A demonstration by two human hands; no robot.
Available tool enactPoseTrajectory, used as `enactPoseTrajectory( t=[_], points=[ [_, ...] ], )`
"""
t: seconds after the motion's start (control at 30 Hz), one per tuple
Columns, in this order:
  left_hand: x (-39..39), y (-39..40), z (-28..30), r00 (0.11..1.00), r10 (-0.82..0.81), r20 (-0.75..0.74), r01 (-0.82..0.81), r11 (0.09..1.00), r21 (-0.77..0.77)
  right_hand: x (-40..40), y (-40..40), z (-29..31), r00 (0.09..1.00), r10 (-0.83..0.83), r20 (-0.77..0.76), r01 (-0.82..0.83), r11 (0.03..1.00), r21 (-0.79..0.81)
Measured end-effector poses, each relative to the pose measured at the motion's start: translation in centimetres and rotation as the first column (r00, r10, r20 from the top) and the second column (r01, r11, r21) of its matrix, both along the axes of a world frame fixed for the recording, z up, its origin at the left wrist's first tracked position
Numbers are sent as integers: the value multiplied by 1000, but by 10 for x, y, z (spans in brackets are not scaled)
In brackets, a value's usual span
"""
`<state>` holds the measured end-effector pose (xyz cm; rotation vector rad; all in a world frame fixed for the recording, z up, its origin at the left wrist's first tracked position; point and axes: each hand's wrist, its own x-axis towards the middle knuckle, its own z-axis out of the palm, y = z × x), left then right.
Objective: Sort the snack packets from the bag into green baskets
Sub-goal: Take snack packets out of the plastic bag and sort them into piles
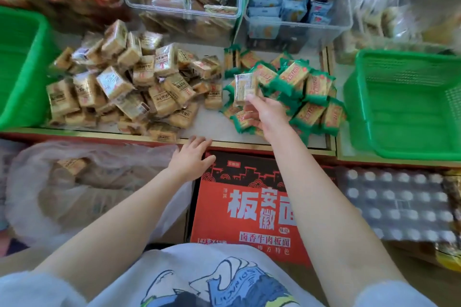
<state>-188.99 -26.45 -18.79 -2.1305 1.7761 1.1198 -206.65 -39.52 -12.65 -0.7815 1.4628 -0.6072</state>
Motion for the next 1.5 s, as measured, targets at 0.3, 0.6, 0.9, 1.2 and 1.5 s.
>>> enactPoseTrajectory(
  t=[0.3,0.6,0.9,1.2,1.5],
  points=[
    [71,39,20,883,469,-11,-373,688,-623,119,21,16,919,376,119,-376,926,-27],
    [157,2,37,919,382,99,-303,843,-445,218,18,27,967,247,57,-240,965,-105],
    [173,-14,48,954,265,139,-198,907,-371,214,33,23,916,394,-77,-401,896,-189],
    [205,87,30,825,528,-202,-548,657,-518,220,95,11,938,344,-34,-343,914,-215],
    [314,232,-38,650,743,161,-732,669,-132,339,236,-111,751,660,1,-607,690,393]
  ],
)
